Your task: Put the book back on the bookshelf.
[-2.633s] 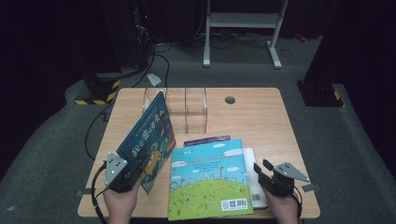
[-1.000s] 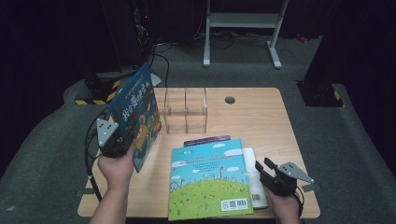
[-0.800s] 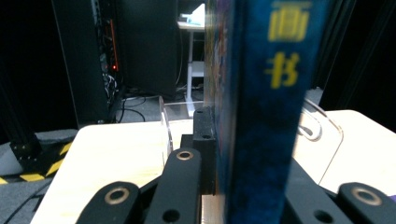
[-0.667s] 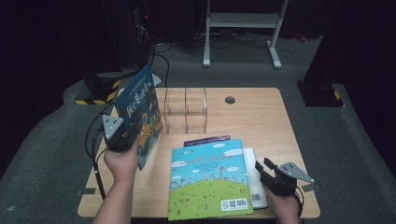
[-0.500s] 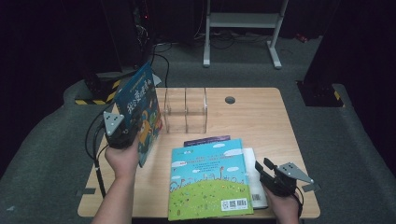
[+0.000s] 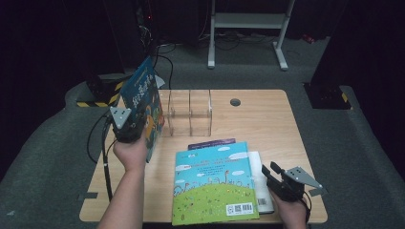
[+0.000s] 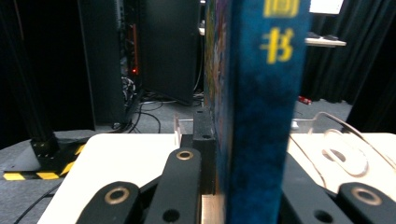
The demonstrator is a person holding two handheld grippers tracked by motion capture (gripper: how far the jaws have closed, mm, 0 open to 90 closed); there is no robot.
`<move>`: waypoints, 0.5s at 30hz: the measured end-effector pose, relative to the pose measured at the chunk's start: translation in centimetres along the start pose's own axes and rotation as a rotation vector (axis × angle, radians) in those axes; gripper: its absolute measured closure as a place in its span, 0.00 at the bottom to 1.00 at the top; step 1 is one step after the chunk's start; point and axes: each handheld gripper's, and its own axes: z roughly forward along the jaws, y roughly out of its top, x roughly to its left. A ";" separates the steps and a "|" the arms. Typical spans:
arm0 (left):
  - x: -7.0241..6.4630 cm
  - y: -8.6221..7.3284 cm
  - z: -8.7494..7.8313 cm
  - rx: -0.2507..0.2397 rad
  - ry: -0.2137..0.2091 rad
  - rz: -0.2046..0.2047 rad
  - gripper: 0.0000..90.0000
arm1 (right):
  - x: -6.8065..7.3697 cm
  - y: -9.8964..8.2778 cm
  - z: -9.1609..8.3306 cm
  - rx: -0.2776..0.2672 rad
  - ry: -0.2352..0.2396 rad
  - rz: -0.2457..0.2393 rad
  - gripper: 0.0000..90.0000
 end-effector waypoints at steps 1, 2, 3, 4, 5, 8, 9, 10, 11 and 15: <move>0.0 0.0 0.2 -0.001 0.004 -0.003 0.93 | 0.0 0.0 0.0 0.001 -0.003 0.000 0.65; 0.0 -0.1 0.4 -0.001 0.009 -0.006 0.93 | 0.0 0.0 -0.1 -0.003 0.000 0.002 0.65; 0.0 -0.1 0.5 -0.004 0.013 0.000 0.93 | -0.1 0.1 -0.1 -0.004 0.000 0.005 0.65; -0.1 0.0 0.6 -0.008 0.018 0.007 0.93 | -0.1 0.1 -0.1 -0.007 0.003 0.008 0.65; -0.2 0.0 0.7 -0.016 0.022 0.014 0.93 | -0.1 0.1 -0.1 -0.008 0.002 0.010 0.65; -0.5 0.1 1.1 -0.031 0.026 0.025 0.93 | -0.2 0.1 -0.1 -0.009 0.006 0.011 0.65; -0.5 0.2 1.3 -0.033 0.027 0.029 0.93 | -0.1 0.1 -0.1 -0.007 0.006 0.009 0.65; -0.6 0.2 1.4 -0.034 0.029 0.030 0.93 | -0.1 0.0 -0.1 -0.007 0.009 0.006 0.65; -0.6 0.2 1.6 -0.037 0.033 0.035 0.93 | 0.0 0.0 -0.1 -0.007 0.009 0.004 0.65; -0.4 0.1 2.4 -0.040 0.041 0.032 0.93 | 0.1 0.0 0.0 -0.006 0.012 -0.003 0.65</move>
